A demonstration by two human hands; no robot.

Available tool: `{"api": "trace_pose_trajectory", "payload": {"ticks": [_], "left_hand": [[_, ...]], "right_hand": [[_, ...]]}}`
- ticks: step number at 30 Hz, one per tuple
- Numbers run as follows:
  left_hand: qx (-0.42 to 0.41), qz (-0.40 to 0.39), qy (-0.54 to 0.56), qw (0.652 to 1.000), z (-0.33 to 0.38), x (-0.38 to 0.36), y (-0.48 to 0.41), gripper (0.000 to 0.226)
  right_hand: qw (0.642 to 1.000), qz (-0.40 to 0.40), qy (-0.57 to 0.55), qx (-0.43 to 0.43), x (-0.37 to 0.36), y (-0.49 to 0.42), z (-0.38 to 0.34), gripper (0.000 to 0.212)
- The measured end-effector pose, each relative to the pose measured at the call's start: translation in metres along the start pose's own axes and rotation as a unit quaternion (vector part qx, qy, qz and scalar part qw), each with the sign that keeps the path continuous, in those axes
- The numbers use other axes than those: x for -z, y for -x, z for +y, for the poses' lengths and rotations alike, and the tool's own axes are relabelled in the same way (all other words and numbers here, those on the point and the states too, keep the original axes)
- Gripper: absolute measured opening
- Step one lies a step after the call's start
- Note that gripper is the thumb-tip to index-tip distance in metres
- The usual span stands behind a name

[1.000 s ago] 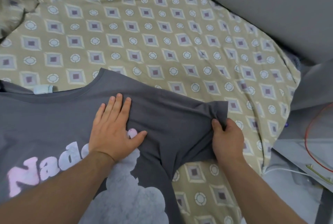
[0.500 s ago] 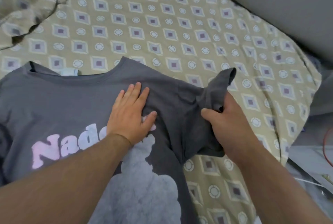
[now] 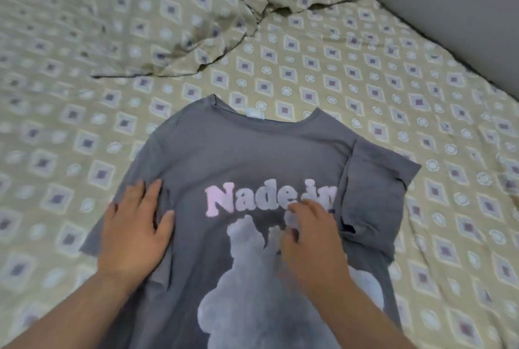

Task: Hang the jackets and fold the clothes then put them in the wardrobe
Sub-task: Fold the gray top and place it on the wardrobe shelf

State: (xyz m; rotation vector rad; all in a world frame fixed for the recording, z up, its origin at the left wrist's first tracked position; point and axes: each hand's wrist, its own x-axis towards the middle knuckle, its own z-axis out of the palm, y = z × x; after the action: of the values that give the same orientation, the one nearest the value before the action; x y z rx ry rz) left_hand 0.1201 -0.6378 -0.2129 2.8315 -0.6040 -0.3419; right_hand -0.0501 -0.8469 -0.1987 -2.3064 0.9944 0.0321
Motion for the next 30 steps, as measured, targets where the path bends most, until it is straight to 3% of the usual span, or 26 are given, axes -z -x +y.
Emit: {"api": "trace_pose_trajectory", "payload": {"ticks": [2,5,8,12,16,22,26,28,30], "left_hand": [[-0.026,-0.016,0.014,0.999,-0.023,-0.001,0.012,0.078],[0.056,0.053,0.095,0.992,-0.038,-0.001,0.016,0.060],[0.170,0.110,0.131,0.970,-0.045,0.001,0.020,0.048],[0.287,0.079,0.152,0.943,-0.043,0.006,0.019,0.051],[0.205,0.071,0.113,0.970,-0.048,0.009,0.010,0.035],[0.155,0.174,0.125,0.964,-0.117,0.060,-0.061,0.029],[0.100,0.132,0.105,0.981,-0.139,0.070,-0.108,0.017],[0.178,0.139,0.193,0.955,-0.136,0.057,-0.109,0.031],[0.294,0.204,0.312,0.880,-0.129,0.045,-0.091,0.036]], "right_hand": [[0.995,0.010,0.040,0.091,-0.035,0.003,-0.034,0.048],[0.979,-0.009,0.102,0.177,-0.074,0.002,-0.061,0.061],[0.975,-0.007,0.136,0.176,-0.090,-0.001,-0.055,0.065],[0.972,0.000,0.154,0.178,-0.093,-0.004,-0.055,0.066],[0.969,0.000,0.183,0.167,-0.094,-0.004,-0.058,0.066],[0.965,-0.001,0.207,0.159,-0.098,-0.007,-0.058,0.067],[0.965,0.008,0.211,0.158,-0.099,-0.007,-0.056,0.068],[0.966,0.017,0.200,0.163,-0.100,-0.007,-0.058,0.068],[0.965,0.028,0.199,0.166,-0.100,-0.008,-0.059,0.068]]}}
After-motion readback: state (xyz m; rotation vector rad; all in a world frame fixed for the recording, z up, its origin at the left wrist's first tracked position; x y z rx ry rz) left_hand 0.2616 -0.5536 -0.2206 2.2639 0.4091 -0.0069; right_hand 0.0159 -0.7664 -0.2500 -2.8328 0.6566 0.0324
